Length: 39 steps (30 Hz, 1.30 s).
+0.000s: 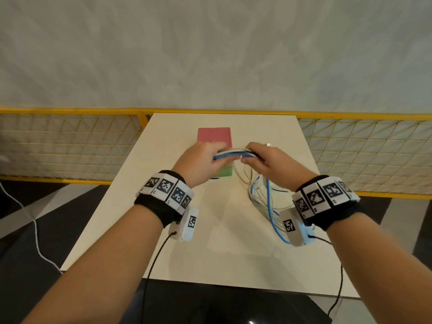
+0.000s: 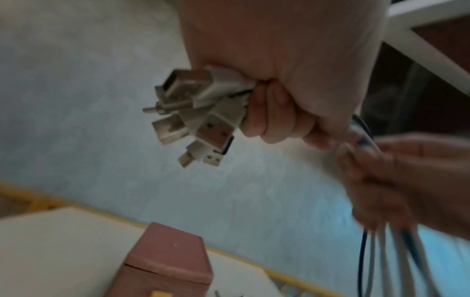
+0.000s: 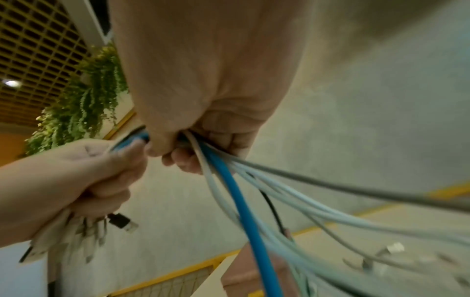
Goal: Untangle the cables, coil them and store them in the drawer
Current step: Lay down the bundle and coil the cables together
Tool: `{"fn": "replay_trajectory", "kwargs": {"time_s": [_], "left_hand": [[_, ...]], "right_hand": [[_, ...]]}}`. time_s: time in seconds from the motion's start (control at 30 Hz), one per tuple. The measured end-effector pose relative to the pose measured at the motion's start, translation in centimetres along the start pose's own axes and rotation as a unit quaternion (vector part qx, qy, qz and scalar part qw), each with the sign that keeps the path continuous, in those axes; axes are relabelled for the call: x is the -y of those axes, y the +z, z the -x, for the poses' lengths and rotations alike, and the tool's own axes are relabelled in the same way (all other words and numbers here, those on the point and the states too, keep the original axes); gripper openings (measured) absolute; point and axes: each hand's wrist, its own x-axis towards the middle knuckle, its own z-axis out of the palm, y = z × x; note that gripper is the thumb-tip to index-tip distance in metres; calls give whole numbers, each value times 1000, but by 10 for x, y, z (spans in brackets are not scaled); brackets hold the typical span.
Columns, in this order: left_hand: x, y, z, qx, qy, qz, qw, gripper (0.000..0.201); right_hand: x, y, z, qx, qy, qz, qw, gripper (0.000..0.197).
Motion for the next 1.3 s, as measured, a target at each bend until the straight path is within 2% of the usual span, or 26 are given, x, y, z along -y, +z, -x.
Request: {"fn": "replay_trajectory", "kwargs": {"time_s": [0.13, 0.2, 0.3, 0.4, 0.43, 0.47, 0.6, 0.67, 0.73, 0.8, 0.87, 0.9, 1.0, 1.1, 1.2, 1.23, 1.3], "left_hand": [[-3, -10, -6, -142, -63, 150, 976, 29], [-6, -8, -6, -168, -103, 215, 957, 36], [-16, 3, 0, -117, -151, 344, 919, 39], [-26, 8, 6, -78, -167, 371, 910, 49], [-28, 8, 7, -76, -173, 371, 909, 41], [-29, 8, 9, -72, -175, 368, 910, 49], [-31, 9, 11, -55, -177, 374, 909, 24], [-30, 11, 10, -54, -173, 386, 905, 15], [-30, 13, 8, -58, -175, 380, 907, 18], [-33, 13, 7, -56, -174, 355, 917, 21], [-34, 14, 4, -56, -178, 327, 926, 28], [-34, 14, 3, -63, -184, 306, 932, 31], [-31, 18, -2, -81, -175, 245, 950, 35], [-35, 16, -3, -72, -159, 314, 933, 35], [-34, 15, -3, -46, -140, 334, 931, 23], [-33, 13, -2, -29, -150, 339, 928, 22], [-32, 10, 0, -3, -170, 337, 926, 37]], "right_hand": [[3, 23, 9, -9, 48, -120, 992, 13], [3, 33, 9, -30, 72, -173, 982, 15], [14, 40, 2, -80, 82, -210, 971, 23], [30, 43, -4, -80, 72, -185, 977, 23], [35, 44, -4, -72, 69, -170, 980, 23], [39, 45, -4, -61, 68, -156, 984, 23], [47, 46, -2, -1, 50, -149, 988, 15], [46, 46, 1, 25, 35, -124, 991, 24], [45, 48, 1, 31, 27, -107, 993, 47], [43, 52, -1, 16, 32, -105, 994, 72], [44, 57, -4, -11, 33, -98, 995, 80], [46, 59, -4, -25, 30, -94, 995, 75], [47, 60, -7, -64, 31, -102, 992, 39], [47, 58, -10, -63, 50, -147, 986, 36], [48, 52, -11, -30, 44, -186, 981, 14], [49, 50, -10, -18, 39, -204, 978, 14], [52, 47, -9, -4, 32, -231, 972, 22]]}}
